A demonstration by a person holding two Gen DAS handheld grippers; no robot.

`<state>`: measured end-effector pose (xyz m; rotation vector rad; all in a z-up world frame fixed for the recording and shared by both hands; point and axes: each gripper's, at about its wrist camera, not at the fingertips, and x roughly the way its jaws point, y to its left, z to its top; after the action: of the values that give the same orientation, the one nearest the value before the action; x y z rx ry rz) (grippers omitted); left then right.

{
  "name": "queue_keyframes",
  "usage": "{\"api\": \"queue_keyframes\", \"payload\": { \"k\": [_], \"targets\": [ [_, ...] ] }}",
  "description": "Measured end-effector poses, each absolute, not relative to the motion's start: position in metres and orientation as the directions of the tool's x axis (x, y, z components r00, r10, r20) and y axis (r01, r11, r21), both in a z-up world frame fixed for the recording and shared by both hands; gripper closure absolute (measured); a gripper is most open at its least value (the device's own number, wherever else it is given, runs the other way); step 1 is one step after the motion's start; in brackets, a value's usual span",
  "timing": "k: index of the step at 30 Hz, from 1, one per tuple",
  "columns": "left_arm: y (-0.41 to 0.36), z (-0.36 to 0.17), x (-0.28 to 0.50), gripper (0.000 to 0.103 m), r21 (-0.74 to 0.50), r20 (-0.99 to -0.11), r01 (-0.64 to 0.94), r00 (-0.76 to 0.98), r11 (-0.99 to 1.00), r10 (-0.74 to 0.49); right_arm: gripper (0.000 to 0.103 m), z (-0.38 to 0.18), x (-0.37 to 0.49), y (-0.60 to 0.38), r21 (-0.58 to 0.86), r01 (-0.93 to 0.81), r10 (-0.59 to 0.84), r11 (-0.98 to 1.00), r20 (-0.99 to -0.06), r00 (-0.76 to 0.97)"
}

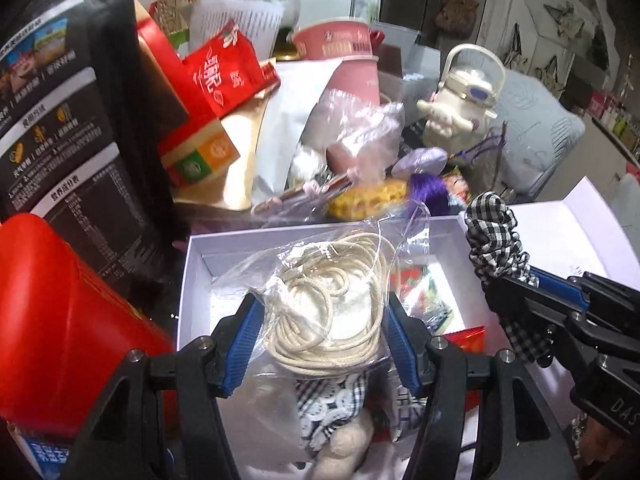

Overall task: Organize soft objects
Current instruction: 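Lower the cord bag and scrunchie into the box and open both grippers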

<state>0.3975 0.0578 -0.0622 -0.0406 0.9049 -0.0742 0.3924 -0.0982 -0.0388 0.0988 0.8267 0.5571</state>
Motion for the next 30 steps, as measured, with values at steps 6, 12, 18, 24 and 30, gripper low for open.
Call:
{"api": "queue_keyframes", "payload": {
  "k": [6,12,18,24,30],
  "targets": [
    [0.059,-0.065,0.401,0.043,-0.048,-0.793,0.036,0.606,0.998,-0.060,0.083,-0.056,0.398,-0.091,0.294,-0.419,0.490,0.859,-0.708,0.508],
    [0.063,-0.071,0.405,0.040,-0.025,-0.805,0.016,0.593,1.000,-0.030,0.083,-0.067,0.402,-0.085,0.269,-0.404,0.456,0.874,-0.739,0.495],
    [0.065,-0.078,0.409,0.036,-0.008,-0.823,-0.008,0.568,1.000,-0.002,0.082,-0.081,0.406,-0.082,0.240,-0.391,0.418,0.889,-0.775,0.475],
    [0.060,-0.084,0.413,0.032,0.025,-0.835,-0.002,0.550,1.000,0.022,0.082,-0.083,0.404,-0.080,0.219,-0.391,0.400,0.894,-0.783,0.476],
    [0.052,-0.085,0.415,0.030,0.058,-0.837,0.009,0.546,0.998,0.044,0.080,-0.079,0.402,-0.078,0.169,-0.389,0.361,0.906,-0.788,0.498]
  ]
}}
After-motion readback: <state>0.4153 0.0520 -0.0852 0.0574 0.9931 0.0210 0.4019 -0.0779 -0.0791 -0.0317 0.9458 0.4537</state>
